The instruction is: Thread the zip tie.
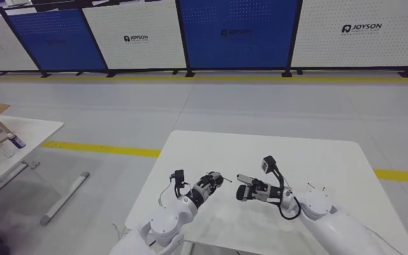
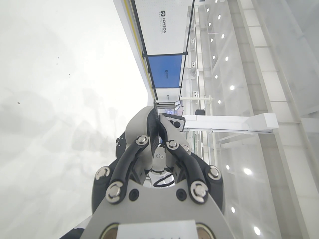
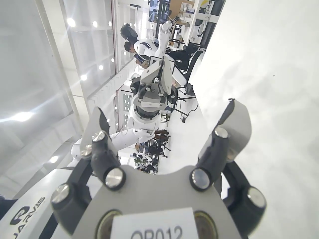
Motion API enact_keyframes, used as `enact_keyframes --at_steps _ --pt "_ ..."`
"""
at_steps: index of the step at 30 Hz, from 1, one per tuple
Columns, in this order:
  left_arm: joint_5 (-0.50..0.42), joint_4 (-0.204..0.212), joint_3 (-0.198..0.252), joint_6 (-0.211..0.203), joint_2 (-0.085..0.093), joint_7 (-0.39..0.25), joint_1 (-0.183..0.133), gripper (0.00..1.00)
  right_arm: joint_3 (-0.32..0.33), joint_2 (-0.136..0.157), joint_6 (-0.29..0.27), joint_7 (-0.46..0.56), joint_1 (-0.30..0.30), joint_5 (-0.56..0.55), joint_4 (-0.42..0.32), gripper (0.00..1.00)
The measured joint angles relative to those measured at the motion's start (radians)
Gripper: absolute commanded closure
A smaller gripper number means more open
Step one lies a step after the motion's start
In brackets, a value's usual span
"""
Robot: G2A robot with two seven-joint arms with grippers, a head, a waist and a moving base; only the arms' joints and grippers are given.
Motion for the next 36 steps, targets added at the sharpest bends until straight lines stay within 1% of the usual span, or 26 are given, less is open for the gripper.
enact_keyframes --at_steps 4,9,12,18,19,21,27,30,31,33,36 --pt "0.0 0.002 0.002 0.0 0.0 -0.001 0.0 1.0 -0.001 0.0 0.0 -0.001 0.0 0.0 0.0 0.0" --pt "0.03 0.022 0.051 0.006 -0.011 -0.034 -0.01 1.0 -0.001 0.0 0.0 -0.001 0.0 0.0 0.0 0.0" --pt "0.015 0.021 0.05 -0.003 -0.015 -0.013 -0.011 1.0 -0.001 0.0 0.0 -0.001 0.0 0.0 0.0 0.0" --pt "0.014 0.021 0.049 -0.004 -0.015 -0.012 -0.011 1.0 -0.001 0.0 0.0 -0.001 0.0 0.0 -0.001 0.0" --pt "0.012 0.023 0.049 -0.004 -0.015 -0.011 -0.011 1.0 0.0 0.0 0.008 0.0 -0.004 -0.001 -0.007 0.0" --pt "0.001 0.03 0.051 -0.004 -0.019 -0.003 -0.014 1.0 0.011 0.001 0.026 -0.002 -0.011 -0.011 -0.022 0.0" --pt "-0.012 0.03 0.05 -0.01 -0.028 0.006 -0.018 1.0 0.05 0.003 0.04 -0.006 -0.036 -0.03 -0.034 0.0" --pt "-0.014 0.029 0.049 -0.01 -0.028 0.007 -0.017 1.0 0.065 0.002 0.054 -0.003 -0.043 -0.039 -0.03 0.0" --pt "-0.014 0.029 0.049 -0.01 -0.028 0.007 -0.017 1.0 0.072 0.001 0.058 -0.02 -0.046 -0.048 -0.029 0.0" --pt "-0.013 0.029 0.049 -0.01 -0.028 0.007 -0.017 1.0 0.076 0.0 0.059 -0.038 -0.049 -0.056 -0.03 0.0" --pt "-0.013 0.029 0.049 -0.01 -0.028 0.006 -0.017 1.0 0.076 0.0 0.058 -0.038 -0.049 -0.056 -0.03 0.0"
